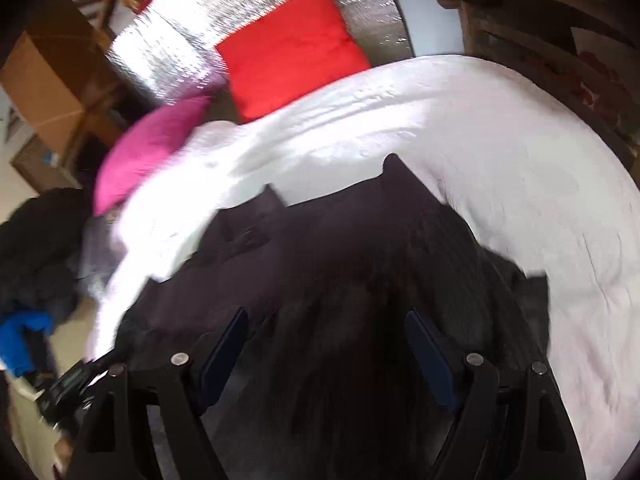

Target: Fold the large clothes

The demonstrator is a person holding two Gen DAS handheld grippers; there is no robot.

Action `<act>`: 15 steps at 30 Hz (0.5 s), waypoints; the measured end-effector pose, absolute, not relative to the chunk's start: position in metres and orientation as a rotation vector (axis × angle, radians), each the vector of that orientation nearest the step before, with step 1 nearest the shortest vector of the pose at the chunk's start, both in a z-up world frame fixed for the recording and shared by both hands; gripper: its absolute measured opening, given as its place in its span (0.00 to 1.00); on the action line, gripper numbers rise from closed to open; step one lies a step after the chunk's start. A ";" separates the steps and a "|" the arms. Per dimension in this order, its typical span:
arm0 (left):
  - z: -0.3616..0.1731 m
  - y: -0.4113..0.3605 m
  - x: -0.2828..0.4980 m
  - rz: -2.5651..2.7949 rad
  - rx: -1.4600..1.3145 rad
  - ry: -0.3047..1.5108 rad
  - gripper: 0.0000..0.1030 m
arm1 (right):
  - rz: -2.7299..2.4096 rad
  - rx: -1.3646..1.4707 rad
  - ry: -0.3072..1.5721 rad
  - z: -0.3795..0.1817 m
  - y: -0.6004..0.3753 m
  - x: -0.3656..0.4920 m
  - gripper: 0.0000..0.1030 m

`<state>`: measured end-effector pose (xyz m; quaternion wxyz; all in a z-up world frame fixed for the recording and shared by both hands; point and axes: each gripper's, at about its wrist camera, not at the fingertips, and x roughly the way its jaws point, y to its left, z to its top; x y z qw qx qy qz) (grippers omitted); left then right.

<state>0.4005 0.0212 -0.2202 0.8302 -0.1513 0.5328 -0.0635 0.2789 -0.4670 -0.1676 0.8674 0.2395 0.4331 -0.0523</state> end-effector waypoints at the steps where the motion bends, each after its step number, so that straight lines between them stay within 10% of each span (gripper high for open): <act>1: -0.226 0.020 0.404 -0.138 -0.317 1.145 0.89 | -0.118 0.498 0.922 -0.174 -0.468 0.286 0.81; 7: -0.243 0.009 0.418 -0.185 -0.306 1.175 0.82 | -0.131 0.310 1.018 -0.204 -0.444 0.317 0.79; 11: -0.236 0.006 0.412 -0.180 -0.269 1.134 0.62 | -0.125 0.193 1.019 -0.199 -0.425 0.320 0.30; 15: -0.226 0.012 0.408 -0.147 -0.292 1.081 0.47 | -0.132 0.166 0.946 -0.184 -0.418 0.317 0.20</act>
